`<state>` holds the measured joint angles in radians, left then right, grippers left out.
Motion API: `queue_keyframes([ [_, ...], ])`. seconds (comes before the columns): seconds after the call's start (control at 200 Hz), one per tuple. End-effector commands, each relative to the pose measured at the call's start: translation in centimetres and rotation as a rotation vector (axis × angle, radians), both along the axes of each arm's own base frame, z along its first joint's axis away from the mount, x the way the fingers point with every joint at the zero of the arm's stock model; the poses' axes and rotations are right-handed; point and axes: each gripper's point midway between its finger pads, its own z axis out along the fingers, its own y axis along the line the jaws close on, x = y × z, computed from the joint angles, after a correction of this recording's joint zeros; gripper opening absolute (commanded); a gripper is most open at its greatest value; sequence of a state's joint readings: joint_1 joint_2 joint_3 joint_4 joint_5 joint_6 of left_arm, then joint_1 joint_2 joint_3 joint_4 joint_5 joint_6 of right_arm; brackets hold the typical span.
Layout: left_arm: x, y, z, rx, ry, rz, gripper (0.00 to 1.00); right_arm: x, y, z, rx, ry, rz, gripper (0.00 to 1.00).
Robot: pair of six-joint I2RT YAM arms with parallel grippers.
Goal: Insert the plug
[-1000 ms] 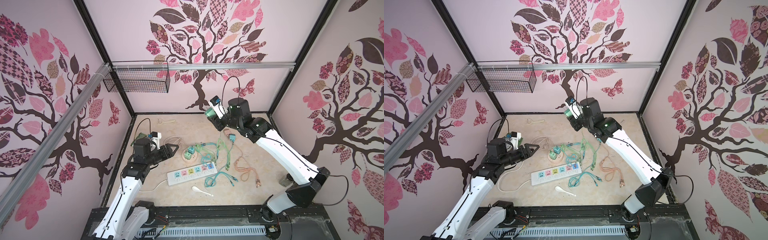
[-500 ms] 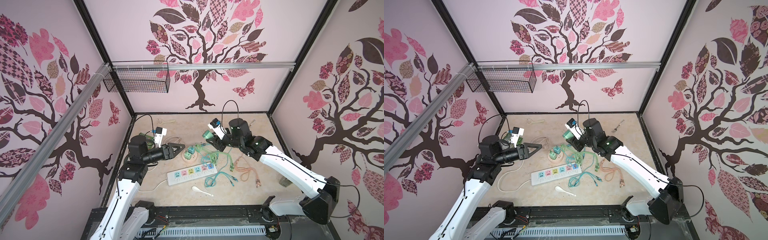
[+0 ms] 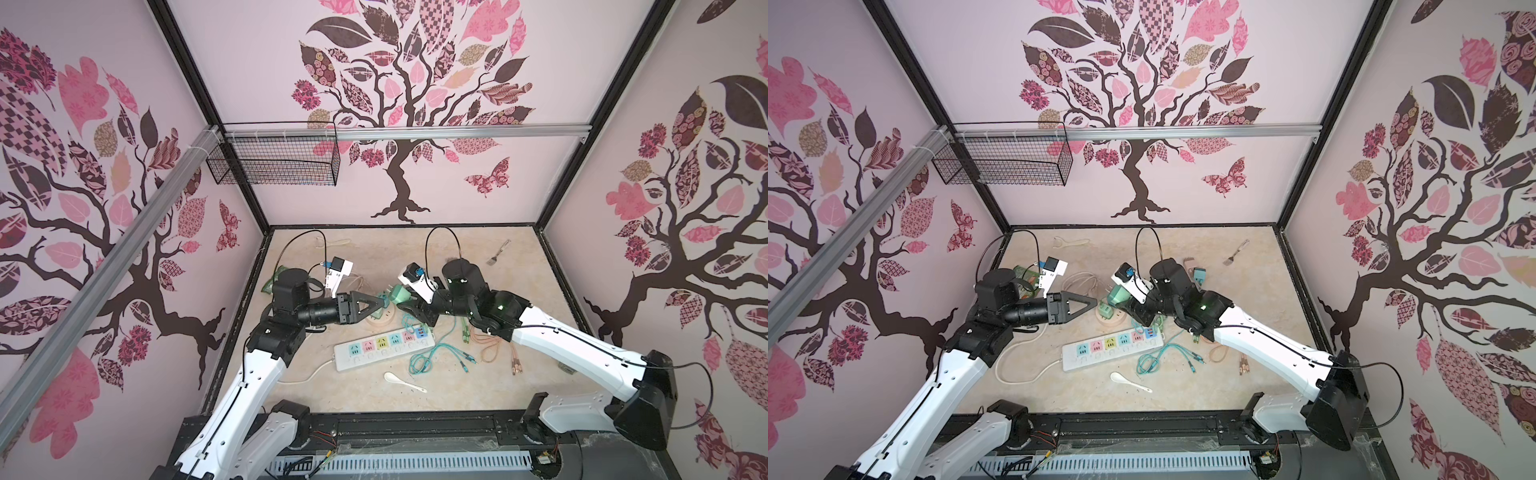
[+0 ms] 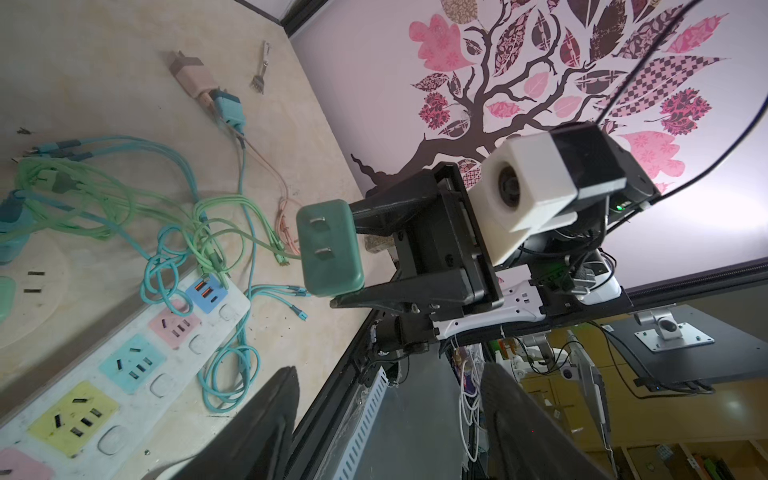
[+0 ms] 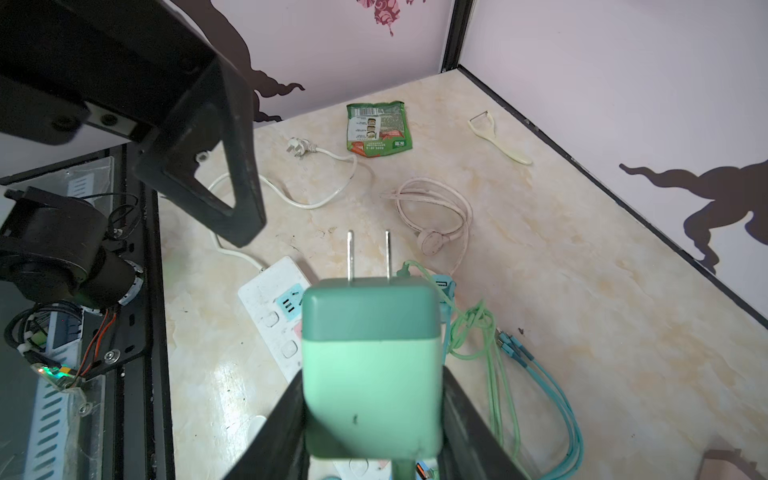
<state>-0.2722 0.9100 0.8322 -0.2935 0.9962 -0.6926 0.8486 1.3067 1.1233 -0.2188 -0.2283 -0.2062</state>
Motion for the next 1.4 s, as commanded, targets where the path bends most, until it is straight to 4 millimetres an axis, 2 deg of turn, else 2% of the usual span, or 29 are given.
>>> queue_keyframes([
  [0.0, 0.2, -0.1, 0.2, -0.003, 0.013, 0.003, 0.72, -1.3, 0.6, 2.8, 0.07, -0.059, 0.026, 0.37],
  [0.255, 0.1, -0.1, -0.4, 0.004, 0.029, 0.001, 0.7, -2.5, 1.3, 3.2, 0.079, -0.064, 0.056, 0.37],
  [0.785, -0.1, -0.4, -1.1, -0.003, 0.082, -0.024, 0.52, -4.2, 3.4, 4.1, 0.077, -0.113, 0.109, 0.37],
  [1.205, -0.9, -0.7, -1.1, -0.01, 0.096, -0.076, 0.44, -2.9, 3.2, 4.8, 0.045, -0.176, 0.041, 0.39],
  [1.311, -0.9, -0.7, -1.3, -0.007, 0.096, -0.077, 0.39, -3.0, 3.3, 4.9, 0.046, -0.175, 0.047, 0.4],
  [1.396, -0.8, -0.7, -1.4, -0.003, 0.098, -0.068, 0.26, -3.3, 3.4, 4.7, 0.05, -0.173, 0.061, 0.41],
])
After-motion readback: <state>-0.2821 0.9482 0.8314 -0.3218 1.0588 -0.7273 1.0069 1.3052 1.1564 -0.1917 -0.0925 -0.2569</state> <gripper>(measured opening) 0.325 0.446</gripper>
